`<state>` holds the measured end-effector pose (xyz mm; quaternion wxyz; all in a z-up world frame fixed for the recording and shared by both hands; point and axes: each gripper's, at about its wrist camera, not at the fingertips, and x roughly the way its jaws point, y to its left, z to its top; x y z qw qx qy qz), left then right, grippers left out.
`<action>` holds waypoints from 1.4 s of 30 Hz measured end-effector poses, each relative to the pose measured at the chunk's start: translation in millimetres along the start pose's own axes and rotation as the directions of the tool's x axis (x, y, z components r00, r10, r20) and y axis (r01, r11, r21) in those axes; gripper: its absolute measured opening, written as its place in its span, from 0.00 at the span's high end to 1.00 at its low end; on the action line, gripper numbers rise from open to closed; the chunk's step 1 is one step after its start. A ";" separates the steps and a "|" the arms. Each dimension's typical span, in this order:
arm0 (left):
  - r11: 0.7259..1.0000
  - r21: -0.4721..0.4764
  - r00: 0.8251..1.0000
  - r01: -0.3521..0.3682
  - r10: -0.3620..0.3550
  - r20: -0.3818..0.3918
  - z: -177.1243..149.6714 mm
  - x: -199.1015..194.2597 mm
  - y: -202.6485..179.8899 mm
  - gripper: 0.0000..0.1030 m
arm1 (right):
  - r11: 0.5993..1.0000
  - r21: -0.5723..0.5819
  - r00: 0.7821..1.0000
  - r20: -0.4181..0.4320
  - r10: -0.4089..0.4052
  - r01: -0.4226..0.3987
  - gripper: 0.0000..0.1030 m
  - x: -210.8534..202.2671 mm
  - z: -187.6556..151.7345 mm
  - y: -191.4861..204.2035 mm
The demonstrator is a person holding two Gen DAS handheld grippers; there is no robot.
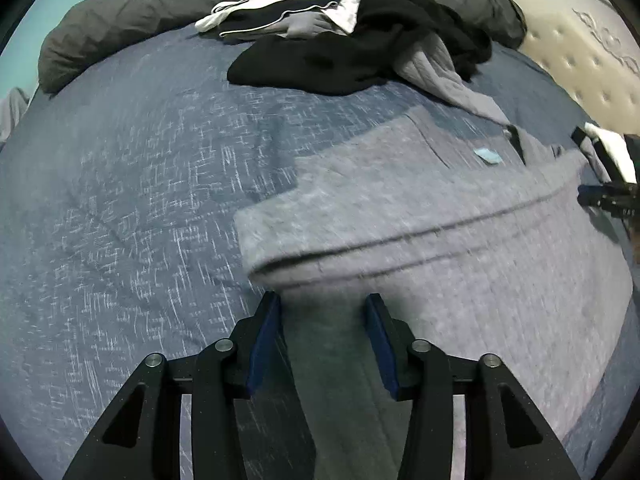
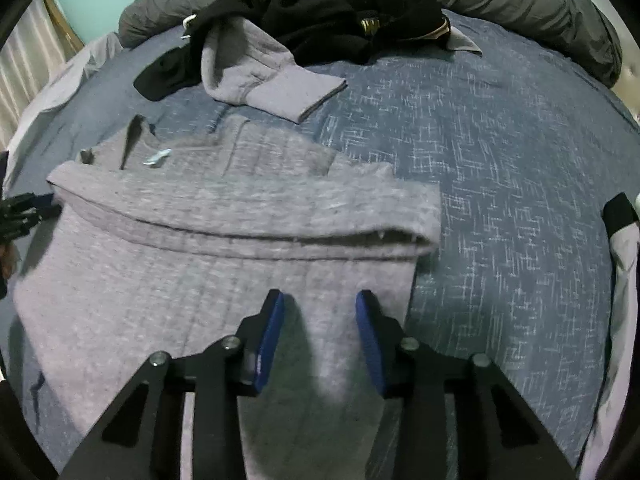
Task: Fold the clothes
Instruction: 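Lay the hem onto the sweater body and open both tools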
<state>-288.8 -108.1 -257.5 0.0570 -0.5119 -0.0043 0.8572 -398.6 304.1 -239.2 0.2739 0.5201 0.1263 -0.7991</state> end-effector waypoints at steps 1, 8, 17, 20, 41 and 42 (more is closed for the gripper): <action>1.000 -0.001 1.000 -0.001 0.001 0.004 2.9 0.7 0.9 0.52 | 1.000 -0.005 1.000 -0.002 -0.009 0.009 0.67 2.1 2.5 0.1; 0.999 0.004 0.999 -0.034 0.034 0.031 30.1 8.5 7.6 0.52 | 0.996 0.037 0.997 0.028 -0.078 0.077 0.78 12.2 35.4 -10.0; 0.987 -0.160 0.996 -0.035 0.048 0.077 69.7 22.3 43.4 0.52 | 0.984 0.143 0.989 0.091 -0.121 0.107 0.78 19.1 69.6 -38.2; 0.978 -0.206 0.996 -0.019 0.037 0.086 69.2 23.6 53.4 0.51 | 0.979 0.192 0.989 0.112 -0.095 0.073 0.77 16.3 68.1 -48.6; 0.971 -0.235 0.989 0.041 -0.006 0.149 52.9 19.4 60.8 0.96 | 0.970 0.243 0.977 0.209 -0.049 -0.003 0.97 3.9 58.3 -63.6; 0.970 -0.240 0.989 0.038 -0.002 0.148 53.3 18.6 63.1 0.96 | 0.968 0.252 0.974 0.217 -0.069 0.013 0.97 1.2 58.3 -65.7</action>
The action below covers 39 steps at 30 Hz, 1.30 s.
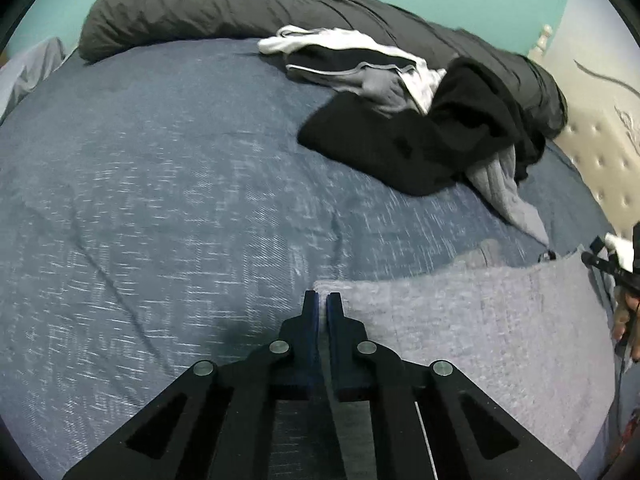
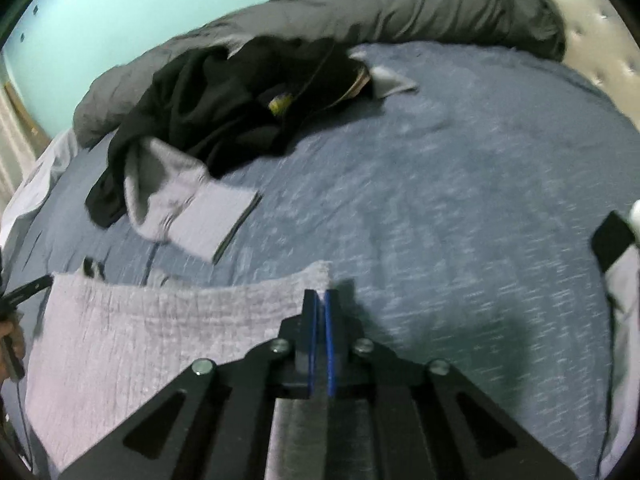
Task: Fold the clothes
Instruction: 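Lay the hem onto the sweater body and open both tools, then press and smooth the folded sweater flat with both tools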
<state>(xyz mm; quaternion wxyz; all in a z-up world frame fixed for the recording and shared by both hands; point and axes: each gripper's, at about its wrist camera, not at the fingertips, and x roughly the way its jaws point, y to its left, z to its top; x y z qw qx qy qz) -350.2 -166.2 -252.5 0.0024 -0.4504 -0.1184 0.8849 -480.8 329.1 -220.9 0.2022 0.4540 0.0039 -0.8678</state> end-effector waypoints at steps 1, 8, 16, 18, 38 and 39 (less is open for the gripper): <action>1.000 -0.004 1.000 -0.003 0.003 0.000 1.1 -0.8 2.1 0.96 | 1.000 0.003 1.000 0.003 -0.012 0.012 0.97 -0.8 1.1 -1.2; 1.000 -0.019 1.000 -0.017 0.016 -0.019 5.8 5.9 4.0 0.96 | 0.997 -0.019 0.996 -0.025 -0.082 0.081 0.97 10.7 8.9 2.5; 0.999 -0.028 0.999 -0.028 0.027 -0.026 6.4 -15.2 6.3 0.82 | 0.989 0.015 0.989 -0.020 -0.144 0.145 0.91 -6.9 6.9 9.8; 0.999 -0.036 1.000 -0.020 0.019 -0.019 0.2 -34.4 9.4 0.79 | 0.995 0.038 0.995 0.007 -0.097 0.096 0.91 -30.1 -2.3 10.2; 0.995 -0.085 0.999 0.045 -0.047 -0.022 -151.2 -127.2 -56.7 0.53 | 0.953 0.116 0.954 -0.083 0.288 -0.278 0.90 -119.5 -161.1 130.0; 0.993 -0.107 0.999 0.041 -0.044 -0.021 -157.1 -128.0 -54.4 0.49 | 0.952 0.104 0.951 -0.093 0.296 -0.287 0.90 -117.0 -163.3 142.4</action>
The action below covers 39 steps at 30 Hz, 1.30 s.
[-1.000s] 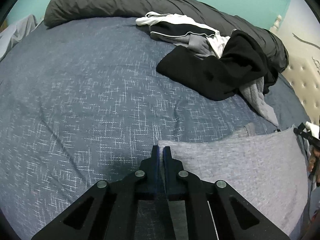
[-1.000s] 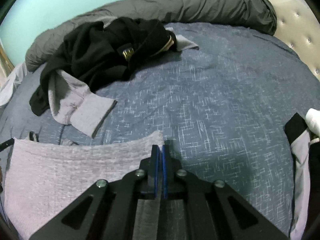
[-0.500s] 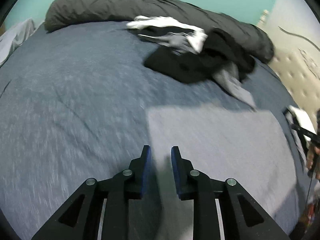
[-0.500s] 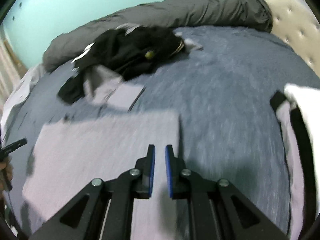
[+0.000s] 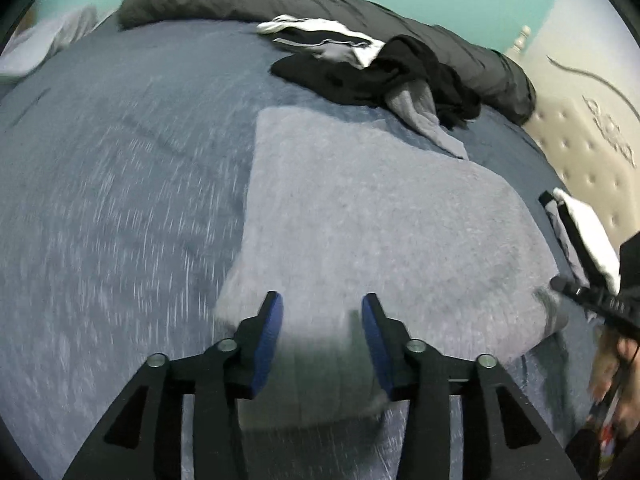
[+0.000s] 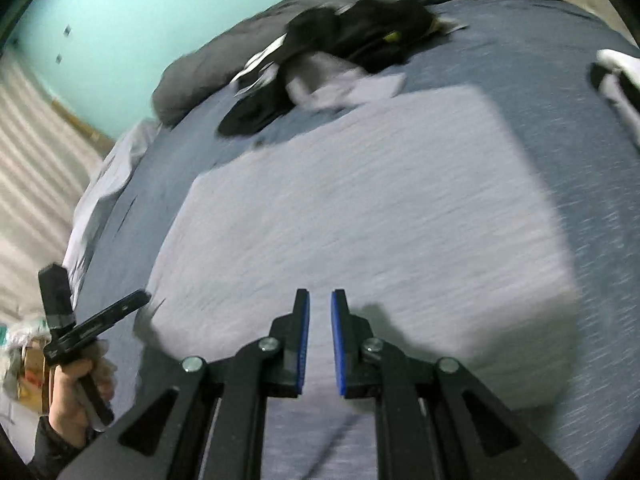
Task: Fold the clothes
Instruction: 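Press and smooth the folded sweater flat with both tools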
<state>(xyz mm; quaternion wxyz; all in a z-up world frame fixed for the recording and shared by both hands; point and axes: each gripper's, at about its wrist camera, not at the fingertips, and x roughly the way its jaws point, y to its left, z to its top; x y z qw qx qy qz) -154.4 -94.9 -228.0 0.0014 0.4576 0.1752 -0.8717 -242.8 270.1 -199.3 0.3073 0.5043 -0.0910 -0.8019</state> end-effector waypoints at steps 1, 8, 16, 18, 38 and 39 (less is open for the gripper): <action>1.000 -0.010 1.000 -0.008 0.008 0.003 -4.2 -0.9 1.7 0.48 | 1.000 -0.015 1.000 -0.006 -0.002 0.002 0.90 5.9 -0.7 10.8; 1.000 -0.014 1.000 0.002 -0.002 0.010 -19.0 -3.2 6.8 0.45 | 0.998 -0.052 0.998 -0.033 -0.045 0.043 0.90 46.8 4.1 57.3; 0.999 -0.045 1.000 0.013 -0.012 0.014 -21.7 -2.9 17.8 0.29 | 0.989 -0.023 0.986 -0.087 -0.144 0.143 0.90 75.7 -19.3 54.5; 0.998 -0.052 1.000 0.021 -0.020 0.019 -21.7 -5.6 20.4 0.28 | 0.987 -0.026 0.983 -0.089 -0.162 0.160 0.90 80.2 -24.3 54.9; 0.999 -0.037 0.997 0.024 -0.022 0.070 -16.1 -17.3 23.7 0.07 | 0.957 -0.118 0.959 -0.079 -0.274 0.264 0.92 94.3 -36.5 68.6; 0.999 -0.039 0.997 0.021 -0.018 0.071 -15.8 -17.7 24.1 0.07 | 0.957 -0.113 0.957 -0.089 -0.276 0.266 0.92 91.8 -33.7 70.5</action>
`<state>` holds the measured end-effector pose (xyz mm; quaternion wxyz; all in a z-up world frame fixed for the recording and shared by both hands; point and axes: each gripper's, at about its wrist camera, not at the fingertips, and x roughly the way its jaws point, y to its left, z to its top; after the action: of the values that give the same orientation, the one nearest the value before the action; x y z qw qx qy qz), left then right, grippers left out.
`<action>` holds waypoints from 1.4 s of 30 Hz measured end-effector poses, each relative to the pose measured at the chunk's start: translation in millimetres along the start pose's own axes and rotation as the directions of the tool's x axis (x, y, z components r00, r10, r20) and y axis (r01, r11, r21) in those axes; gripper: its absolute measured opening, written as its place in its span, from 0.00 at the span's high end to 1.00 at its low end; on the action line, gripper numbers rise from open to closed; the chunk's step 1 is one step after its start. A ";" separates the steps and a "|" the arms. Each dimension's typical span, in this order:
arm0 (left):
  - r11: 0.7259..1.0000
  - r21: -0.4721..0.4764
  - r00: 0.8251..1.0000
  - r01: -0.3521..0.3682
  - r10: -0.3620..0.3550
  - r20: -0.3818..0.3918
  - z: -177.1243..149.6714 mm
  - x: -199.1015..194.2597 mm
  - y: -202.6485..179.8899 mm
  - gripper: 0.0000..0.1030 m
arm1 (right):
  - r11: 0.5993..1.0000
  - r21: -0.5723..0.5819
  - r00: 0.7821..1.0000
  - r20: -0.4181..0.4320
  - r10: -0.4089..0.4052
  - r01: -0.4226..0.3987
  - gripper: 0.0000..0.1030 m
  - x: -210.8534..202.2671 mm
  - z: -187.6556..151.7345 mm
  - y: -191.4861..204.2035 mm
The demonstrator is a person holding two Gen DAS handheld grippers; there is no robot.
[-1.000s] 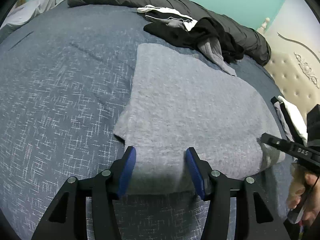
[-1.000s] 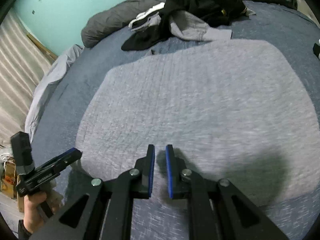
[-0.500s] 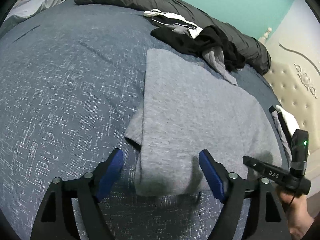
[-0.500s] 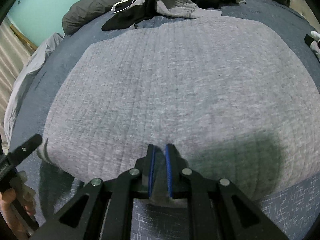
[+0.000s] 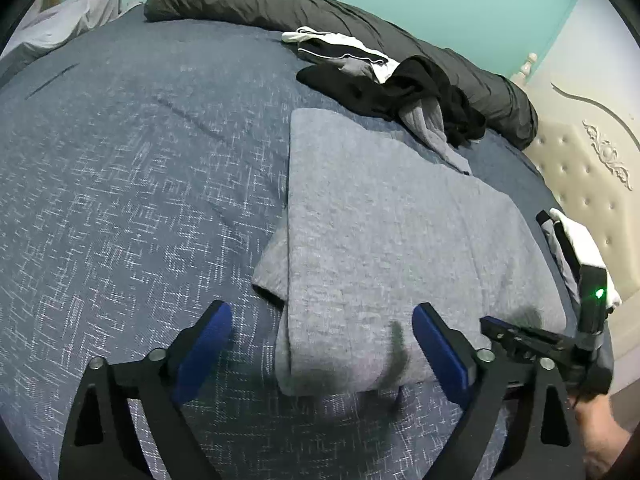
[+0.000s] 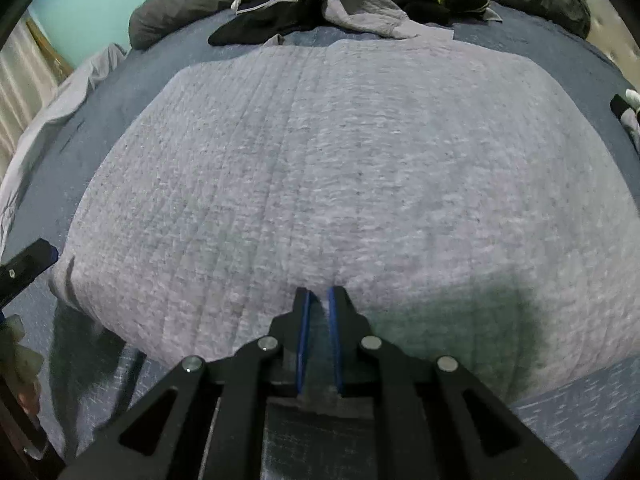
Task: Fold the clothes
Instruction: 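Press and smooth the folded sweater flat with both tools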
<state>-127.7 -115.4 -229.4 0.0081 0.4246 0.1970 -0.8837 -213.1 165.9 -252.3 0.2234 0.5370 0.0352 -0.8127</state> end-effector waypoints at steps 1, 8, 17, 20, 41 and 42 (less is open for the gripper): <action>1.000 -0.002 1.000 -0.003 0.003 0.002 0.3 -0.5 0.5 0.07 | 1.000 0.007 1.000 -0.005 0.001 -0.001 0.92 -3.9 2.0 0.8; 1.000 -0.009 1.000 -0.016 0.016 0.022 2.4 -6.3 4.3 0.00 | 1.000 0.021 1.000 0.011 0.013 -0.013 0.92 -15.7 -18.9 4.9; 0.999 -0.019 0.999 -0.029 0.030 0.023 4.4 -5.3 9.0 0.00 | 1.000 -0.006 1.000 0.012 -0.024 0.024 0.93 -13.9 -34.2 11.9; 1.000 -0.013 0.999 -0.028 0.028 0.026 4.1 -6.3 7.9 0.00 | 1.000 -0.001 0.998 0.056 0.000 0.001 0.93 -27.8 -22.9 14.0; 0.999 -0.028 0.999 -0.034 0.034 0.027 5.2 -5.5 12.8 0.00 | 0.999 -0.004 0.999 0.000 0.039 -0.039 0.93 -19.4 -28.4 10.4; 0.999 -0.028 0.999 -0.034 0.035 0.027 5.1 -5.9 13.5 0.00 | 0.999 0.006 0.999 0.016 0.040 -0.040 0.93 -20.5 -17.3 9.8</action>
<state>-125.3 -130.6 -226.8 0.0320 0.4154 0.2016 -0.8864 -187.7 168.9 -239.5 0.2380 0.5320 0.0201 -0.8123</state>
